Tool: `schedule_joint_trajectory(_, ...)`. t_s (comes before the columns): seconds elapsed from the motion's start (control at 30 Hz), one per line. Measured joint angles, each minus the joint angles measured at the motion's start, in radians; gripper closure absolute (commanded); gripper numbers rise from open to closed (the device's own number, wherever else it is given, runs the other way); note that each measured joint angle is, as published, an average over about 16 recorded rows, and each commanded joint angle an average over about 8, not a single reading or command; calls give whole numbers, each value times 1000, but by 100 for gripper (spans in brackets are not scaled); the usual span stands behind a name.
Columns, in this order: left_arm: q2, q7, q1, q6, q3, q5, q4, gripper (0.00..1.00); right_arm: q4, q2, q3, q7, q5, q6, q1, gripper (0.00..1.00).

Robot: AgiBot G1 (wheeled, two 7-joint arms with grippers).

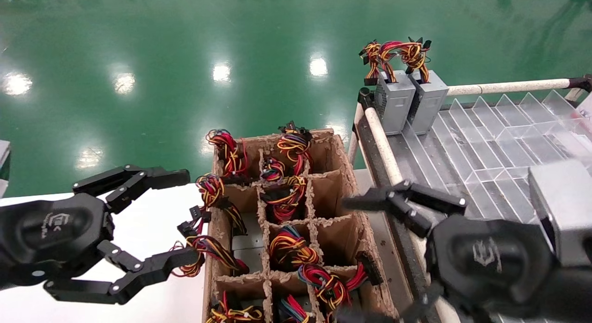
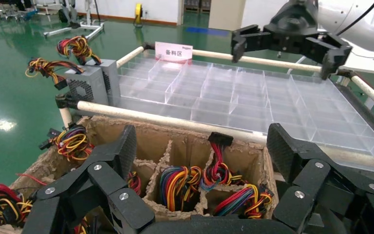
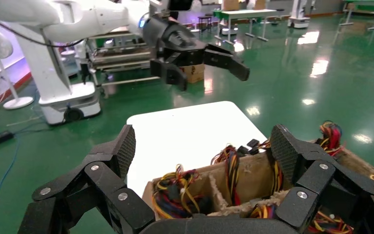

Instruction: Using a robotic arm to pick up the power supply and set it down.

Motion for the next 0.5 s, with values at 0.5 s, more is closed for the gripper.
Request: schedule_joint_trajectory(0.5, 0, 0, 0, 0, 0, 0, 0, 100, -13, -142, -79, 27, -279, 324, 106, 0)
